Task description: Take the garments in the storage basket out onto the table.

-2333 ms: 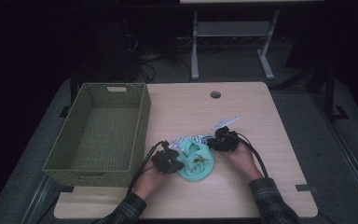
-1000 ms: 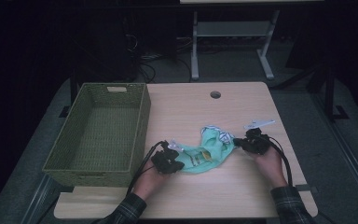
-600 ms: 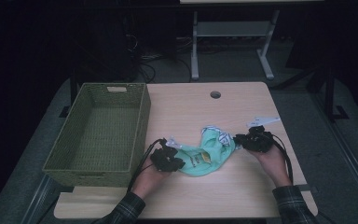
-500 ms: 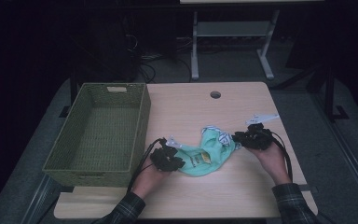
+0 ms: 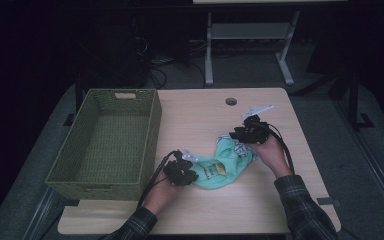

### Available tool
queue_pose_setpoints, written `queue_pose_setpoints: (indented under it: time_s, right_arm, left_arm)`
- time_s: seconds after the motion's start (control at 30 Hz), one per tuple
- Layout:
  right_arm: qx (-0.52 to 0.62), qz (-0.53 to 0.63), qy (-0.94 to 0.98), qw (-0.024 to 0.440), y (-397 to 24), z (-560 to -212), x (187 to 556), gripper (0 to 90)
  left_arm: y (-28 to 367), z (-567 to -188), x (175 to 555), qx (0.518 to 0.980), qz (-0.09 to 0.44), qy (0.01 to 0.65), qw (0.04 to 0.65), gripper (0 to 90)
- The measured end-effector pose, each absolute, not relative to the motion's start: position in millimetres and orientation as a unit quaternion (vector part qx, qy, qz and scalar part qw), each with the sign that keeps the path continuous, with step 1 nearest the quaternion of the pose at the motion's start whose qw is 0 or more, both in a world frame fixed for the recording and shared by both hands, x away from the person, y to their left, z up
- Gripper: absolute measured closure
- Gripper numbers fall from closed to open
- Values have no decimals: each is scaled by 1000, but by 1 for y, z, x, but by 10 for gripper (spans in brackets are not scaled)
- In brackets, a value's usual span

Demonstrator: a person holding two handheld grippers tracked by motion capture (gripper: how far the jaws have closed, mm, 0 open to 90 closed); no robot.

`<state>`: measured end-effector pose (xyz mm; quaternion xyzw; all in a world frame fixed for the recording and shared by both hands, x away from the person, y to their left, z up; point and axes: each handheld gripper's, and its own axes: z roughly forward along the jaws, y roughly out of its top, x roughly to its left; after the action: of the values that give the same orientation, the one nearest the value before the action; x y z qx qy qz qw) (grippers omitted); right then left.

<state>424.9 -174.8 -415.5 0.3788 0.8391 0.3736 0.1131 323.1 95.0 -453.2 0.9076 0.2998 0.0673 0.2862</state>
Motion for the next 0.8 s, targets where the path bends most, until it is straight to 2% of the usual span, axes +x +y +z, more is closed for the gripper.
queue_pose_setpoints:
  time_s: [0.17, 0.43, 0.8]
  right_arm:
    - [378, 359, 847, 105, -160, -424, 438, 622]
    - [378, 325, 862, 88, -144, -447, 451, 593]
    - [372, 306, 871, 98, -137, -459, 452, 809]
  left_arm:
    - [96, -453, 324, 910, 66, 298, 280, 880]
    - [95, -453, 325, 909, 64, 300, 283, 891]
    - [95, -453, 326, 909, 61, 301, 283, 891]
